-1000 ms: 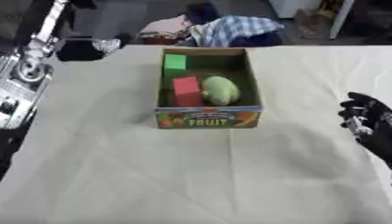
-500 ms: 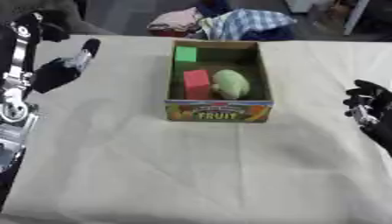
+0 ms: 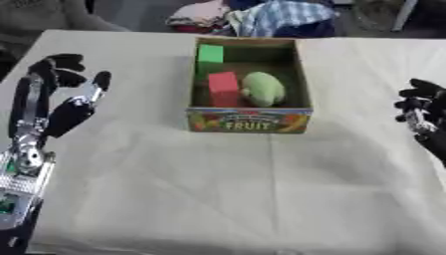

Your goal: Pick up objects on the table and place them in the box.

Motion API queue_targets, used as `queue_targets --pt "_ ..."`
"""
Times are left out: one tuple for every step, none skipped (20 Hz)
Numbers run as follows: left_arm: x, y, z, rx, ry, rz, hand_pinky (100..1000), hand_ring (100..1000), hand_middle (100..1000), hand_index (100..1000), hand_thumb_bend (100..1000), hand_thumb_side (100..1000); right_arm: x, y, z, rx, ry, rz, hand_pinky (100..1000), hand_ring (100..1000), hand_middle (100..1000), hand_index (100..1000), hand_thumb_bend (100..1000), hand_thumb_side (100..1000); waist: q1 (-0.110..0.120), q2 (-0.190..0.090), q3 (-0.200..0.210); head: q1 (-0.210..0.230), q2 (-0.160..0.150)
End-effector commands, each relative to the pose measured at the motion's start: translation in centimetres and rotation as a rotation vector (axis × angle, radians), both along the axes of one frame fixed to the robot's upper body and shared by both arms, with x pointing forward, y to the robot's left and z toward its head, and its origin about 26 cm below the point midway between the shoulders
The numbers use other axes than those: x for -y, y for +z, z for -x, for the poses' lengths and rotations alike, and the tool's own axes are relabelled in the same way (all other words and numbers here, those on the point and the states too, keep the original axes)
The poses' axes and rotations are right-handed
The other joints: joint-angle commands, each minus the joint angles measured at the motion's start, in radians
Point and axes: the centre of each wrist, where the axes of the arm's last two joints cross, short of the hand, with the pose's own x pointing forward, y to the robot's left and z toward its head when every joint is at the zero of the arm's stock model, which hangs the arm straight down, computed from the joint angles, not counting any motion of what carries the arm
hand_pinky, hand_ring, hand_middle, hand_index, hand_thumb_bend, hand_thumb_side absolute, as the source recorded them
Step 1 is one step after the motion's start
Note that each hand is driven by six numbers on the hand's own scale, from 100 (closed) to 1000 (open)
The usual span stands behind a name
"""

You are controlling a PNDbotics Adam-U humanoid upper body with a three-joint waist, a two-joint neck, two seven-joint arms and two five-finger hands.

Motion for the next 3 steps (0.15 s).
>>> queue_targets --pt "-0.43 0.25 -0.01 0.010 0.001 0.006 661 591 592 732 489 448 0.10 1.26 -0.13 0.041 0.000 -0.003 604 713 721 885 100 507 0.001 -0.008 -0.003 -0.006 0.005" --pt "-0.45 0.05 0.02 0.003 0.001 0.008 661 590 591 731 488 449 0.08 1.25 -0.12 0.041 0.002 -0.002 604 712 721 885 100 507 0.001 -0.008 -0.003 -0.007 0.005" --pt "-0.47 -0.11 0.04 -0.001 0.001 0.010 661 590 591 731 488 450 0.07 1.24 -0.12 0.040 0.002 -0.002 604 712 721 885 100 507 0.002 -0.008 -0.004 -0.008 0.005"
